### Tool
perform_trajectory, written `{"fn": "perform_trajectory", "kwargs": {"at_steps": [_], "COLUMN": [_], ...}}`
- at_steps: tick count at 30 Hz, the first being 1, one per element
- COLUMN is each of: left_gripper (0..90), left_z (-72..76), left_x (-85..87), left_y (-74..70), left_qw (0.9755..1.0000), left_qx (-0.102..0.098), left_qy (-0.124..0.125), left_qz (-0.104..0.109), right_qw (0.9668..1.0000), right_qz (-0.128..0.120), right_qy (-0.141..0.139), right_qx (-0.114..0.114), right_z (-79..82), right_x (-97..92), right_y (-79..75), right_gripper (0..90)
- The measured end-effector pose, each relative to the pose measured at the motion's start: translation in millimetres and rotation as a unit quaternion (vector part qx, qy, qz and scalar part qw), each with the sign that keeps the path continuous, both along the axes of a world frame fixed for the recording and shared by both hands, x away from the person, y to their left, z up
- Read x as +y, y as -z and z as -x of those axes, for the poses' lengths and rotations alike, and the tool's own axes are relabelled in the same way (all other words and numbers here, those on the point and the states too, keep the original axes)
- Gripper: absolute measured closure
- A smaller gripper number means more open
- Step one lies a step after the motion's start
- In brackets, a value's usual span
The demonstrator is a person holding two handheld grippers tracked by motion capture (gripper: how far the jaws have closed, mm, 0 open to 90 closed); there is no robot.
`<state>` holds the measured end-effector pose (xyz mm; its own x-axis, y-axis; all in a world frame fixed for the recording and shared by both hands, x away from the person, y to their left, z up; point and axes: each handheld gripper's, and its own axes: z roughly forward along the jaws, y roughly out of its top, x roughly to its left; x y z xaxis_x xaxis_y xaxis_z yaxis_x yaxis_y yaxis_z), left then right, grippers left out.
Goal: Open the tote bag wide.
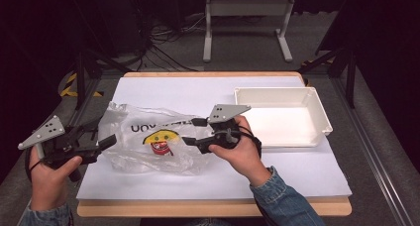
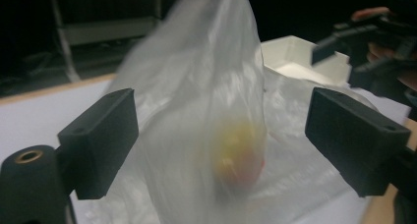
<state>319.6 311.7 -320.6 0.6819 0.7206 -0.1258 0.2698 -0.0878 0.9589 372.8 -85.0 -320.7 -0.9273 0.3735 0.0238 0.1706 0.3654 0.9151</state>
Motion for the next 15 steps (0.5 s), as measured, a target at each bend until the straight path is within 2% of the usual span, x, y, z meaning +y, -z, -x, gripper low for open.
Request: {"fn": "perform_trajectory", "kwargs": {"at_steps": [1, 2, 3, 5, 7, 9, 11, 12, 15], "left_gripper": [20.9, 32.8, 39.8, 46.6, 57.9, 69.7, 84.7, 90.0, 90.0], "left_z": [2.6, 5.3, 8.3, 14.6, 20.4, 23.9, 21.5, 19.9, 13.3], "left_x": [-2.2, -3.9, -6.0, -8.7, -10.5, -15.2, -23.1, -26.0, -35.1], "left_y": [-2.9, -5.7, -8.7, -15.4, -21.3, -25.0, -23.7, -22.3, -16.7], "left_qw": [0.9999, 0.9996, 0.9993, 0.9987, 0.998, 0.9971, 0.9949, 0.9945, 0.9927], "left_qx": [-0.012, -0.023, -0.031, -0.044, -0.055, -0.055, -0.04, -0.036, -0.015], "left_qy": [0.002, 0.01, 0.016, 0.019, 0.025, 0.047, 0.087, 0.091, 0.106], "left_qz": [-0.01, -0.017, -0.016, -0.019, -0.019, -0.023, -0.032, -0.037, -0.056], "right_qw": [1.0, 0.9999, 0.9998, 0.9995, 0.9991, 0.9986, 0.9978, 0.9971, 0.9957], "right_qz": [0.002, 0.008, 0.011, 0.015, 0.019, 0.024, 0.032, 0.04, 0.053], "right_qy": [-0.005, -0.012, -0.018, -0.028, -0.038, -0.046, -0.055, -0.062, -0.071], "right_qx": [0.001, 0.001, 0.001, 0.003, 0.008, 0.012, 0.017, 0.02, 0.026], "right_z": [1.1, 2.9, 4.3, 7.0, 9.6, 12.0, 14.9, 16.5, 18.3], "right_x": [2.7, 7.3, 11.0, 18.2, 25.1, 30.9, 38.2, 42.7, 50.6], "right_y": [-0.1, 0.2, 0.6, 1.9, 3.8, 6.1, 10.8, 14.3, 21.3], "right_gripper": [45.8, 50.0, 53.6, 58.4, 63.4, 68.6, 74.3, 77.6, 84.2]}}
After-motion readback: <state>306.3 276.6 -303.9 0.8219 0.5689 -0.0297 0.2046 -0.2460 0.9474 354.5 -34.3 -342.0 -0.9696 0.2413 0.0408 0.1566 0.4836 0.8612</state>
